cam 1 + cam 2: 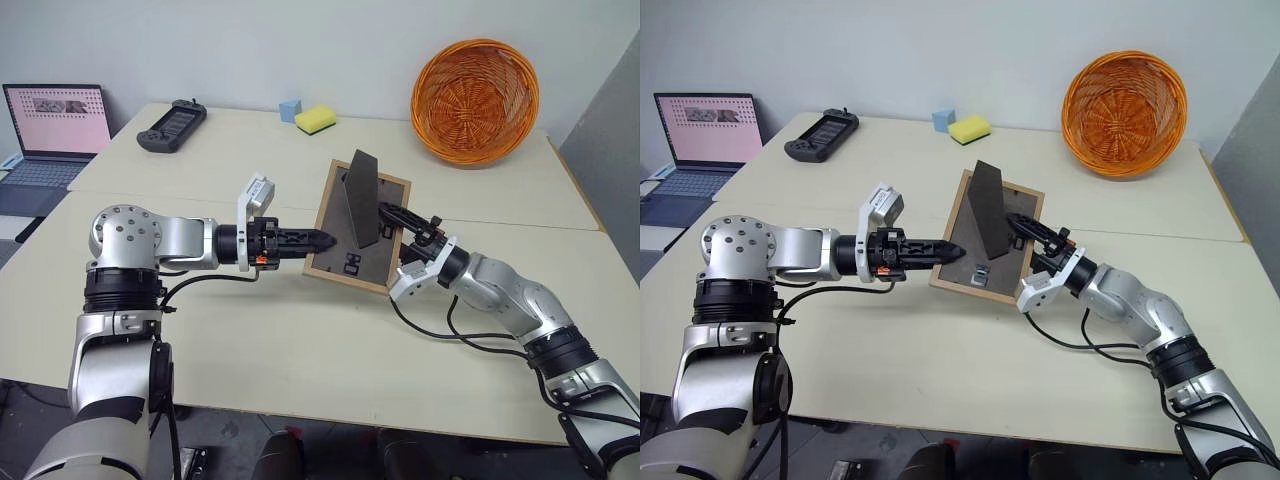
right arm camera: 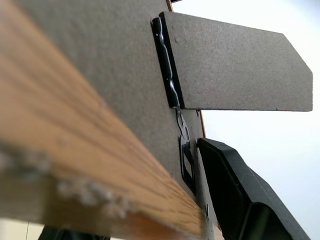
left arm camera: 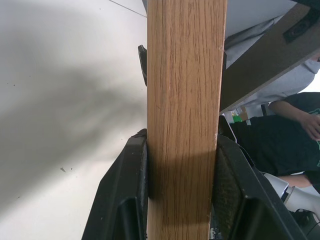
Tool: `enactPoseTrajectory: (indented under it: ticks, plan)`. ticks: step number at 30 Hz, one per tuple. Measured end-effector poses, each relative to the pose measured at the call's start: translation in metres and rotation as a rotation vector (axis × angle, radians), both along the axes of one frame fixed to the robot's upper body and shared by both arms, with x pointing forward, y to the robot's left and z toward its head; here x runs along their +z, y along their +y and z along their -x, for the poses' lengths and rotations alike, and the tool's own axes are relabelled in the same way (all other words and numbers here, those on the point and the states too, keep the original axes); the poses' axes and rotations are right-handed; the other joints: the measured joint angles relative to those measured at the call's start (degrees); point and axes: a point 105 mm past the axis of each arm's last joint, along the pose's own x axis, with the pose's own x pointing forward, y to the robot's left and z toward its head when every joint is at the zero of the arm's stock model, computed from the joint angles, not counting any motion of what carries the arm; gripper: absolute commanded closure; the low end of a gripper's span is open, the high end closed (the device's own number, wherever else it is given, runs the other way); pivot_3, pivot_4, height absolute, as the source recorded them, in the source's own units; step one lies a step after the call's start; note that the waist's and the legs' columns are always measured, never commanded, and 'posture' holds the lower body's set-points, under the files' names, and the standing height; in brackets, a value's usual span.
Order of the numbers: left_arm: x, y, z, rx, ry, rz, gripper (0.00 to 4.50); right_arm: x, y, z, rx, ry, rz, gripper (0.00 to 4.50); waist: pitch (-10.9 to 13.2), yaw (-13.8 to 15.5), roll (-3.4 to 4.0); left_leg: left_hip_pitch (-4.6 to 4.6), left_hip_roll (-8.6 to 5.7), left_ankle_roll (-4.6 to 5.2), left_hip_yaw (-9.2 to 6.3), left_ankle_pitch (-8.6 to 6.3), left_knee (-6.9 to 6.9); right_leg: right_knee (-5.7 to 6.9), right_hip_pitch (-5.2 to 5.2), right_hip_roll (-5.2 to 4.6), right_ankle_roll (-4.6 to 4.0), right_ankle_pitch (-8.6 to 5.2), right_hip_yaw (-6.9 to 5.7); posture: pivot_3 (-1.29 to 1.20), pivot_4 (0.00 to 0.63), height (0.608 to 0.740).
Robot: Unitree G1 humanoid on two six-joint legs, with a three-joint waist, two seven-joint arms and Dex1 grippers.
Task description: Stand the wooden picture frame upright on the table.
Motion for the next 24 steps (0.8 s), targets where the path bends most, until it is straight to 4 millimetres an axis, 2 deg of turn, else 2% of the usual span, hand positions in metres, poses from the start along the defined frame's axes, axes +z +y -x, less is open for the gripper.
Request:
enactPoseTrajectory:
  ticks: [16, 20, 24]
  plan:
    - [0.001, 0.001, 0.003, -0.012, 0.003, -0.003, 3.19, 0.001, 0.0, 0.002, 0.019, 0.001, -0.008, 2.28, 0.0, -0.03, 0.0, 0.0, 0.0, 0.0, 0.0, 0.0, 0.0, 0.01, 0.0, 0.0, 0.0, 0.0, 0.01, 0.0, 0.15, 0.74]
    - [-0.002, -0.002, 0.007, -0.047, 0.019, -0.014, 3.19, -0.001, -0.003, 0.007, 0.055, -0.055, 0.026, 2.28, 0.0, 0.03, 0.0, 0.0, -0.03, 0.0, -0.03, 0.0, 0.02, 0.01, 0.02, -0.01, 0.0, 0.0, 0.0, 0.0, 0.15, 0.74]
    - [-0.005, 0.003, 0.009, -0.048, 0.042, -0.034, 3.19, -0.01, -0.012, 0.006, 0.051, -0.08, 0.101, 2.28, 0.0, -0.15, 0.0, 0.02, -0.04, 0.0, -0.04, 0.0, 0.02, 0.01, 0.01, 0.0, 0.0, 0.0, 0.01, 0.0, 0.15, 0.74]
